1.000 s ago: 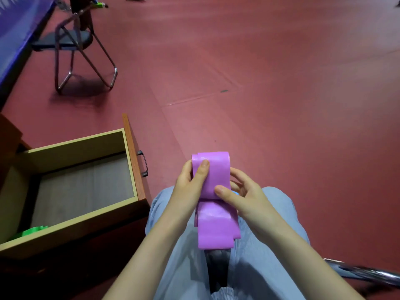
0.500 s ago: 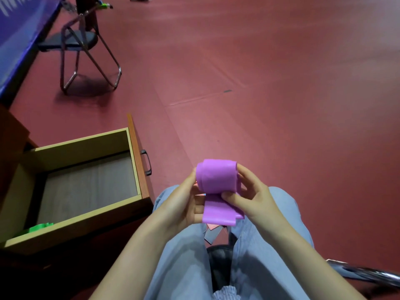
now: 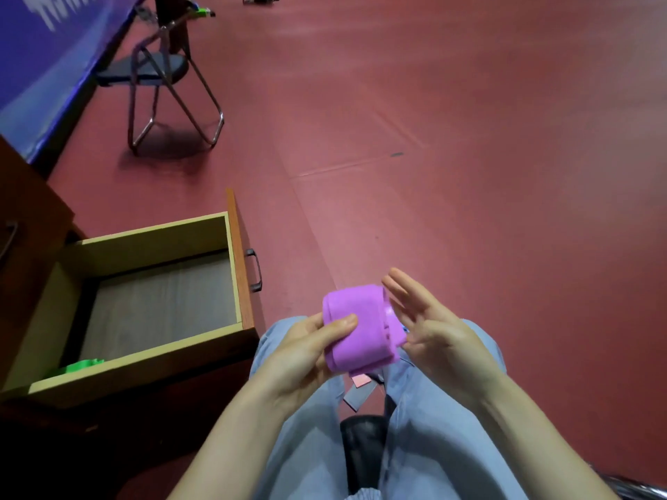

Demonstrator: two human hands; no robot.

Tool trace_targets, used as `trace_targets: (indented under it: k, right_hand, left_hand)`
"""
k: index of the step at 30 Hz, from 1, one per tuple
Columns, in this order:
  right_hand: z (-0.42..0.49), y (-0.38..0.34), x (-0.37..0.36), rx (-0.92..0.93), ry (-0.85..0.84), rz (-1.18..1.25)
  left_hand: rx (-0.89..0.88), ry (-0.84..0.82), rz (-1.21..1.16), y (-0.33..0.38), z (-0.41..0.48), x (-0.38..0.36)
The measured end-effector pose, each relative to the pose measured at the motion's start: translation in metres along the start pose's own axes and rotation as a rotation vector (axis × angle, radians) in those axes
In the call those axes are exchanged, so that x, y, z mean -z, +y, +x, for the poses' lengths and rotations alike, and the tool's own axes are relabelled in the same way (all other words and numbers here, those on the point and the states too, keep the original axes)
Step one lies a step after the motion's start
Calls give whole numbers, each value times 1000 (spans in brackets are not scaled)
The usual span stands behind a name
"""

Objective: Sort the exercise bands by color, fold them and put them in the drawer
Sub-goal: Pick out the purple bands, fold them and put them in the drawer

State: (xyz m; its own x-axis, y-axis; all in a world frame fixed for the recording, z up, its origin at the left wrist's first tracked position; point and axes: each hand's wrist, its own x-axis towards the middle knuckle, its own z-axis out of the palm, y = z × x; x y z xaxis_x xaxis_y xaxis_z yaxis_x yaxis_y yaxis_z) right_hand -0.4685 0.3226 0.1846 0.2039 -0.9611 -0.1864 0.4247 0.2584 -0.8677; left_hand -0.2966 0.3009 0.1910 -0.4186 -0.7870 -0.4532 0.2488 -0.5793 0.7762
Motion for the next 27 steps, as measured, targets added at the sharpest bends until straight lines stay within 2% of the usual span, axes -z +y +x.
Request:
trace_targets:
  k: [3, 6, 9, 13, 20, 27]
  right_hand:
    - [8, 1, -1, -93, -18, 101]
    - [21, 6, -16, -172, -122, -36]
    - [42, 12, -39, -187, -151, -184]
    - [64, 29, -60, -170, -162, -387]
    - [124, 71, -109, -244, -180, -300]
    - [211, 126, -169, -350, -211, -299]
  left_hand:
    - [-141, 118, -18, 3, 1, 4]
    - [-249, 223, -31, 5, -1, 5]
    - [-311, 313, -77, 3, -4, 16]
    - [-294, 374, -120, 3, -8, 40]
    - [-293, 454, -114, 30, -10, 123]
    - [-266, 622, -107, 49, 5, 220]
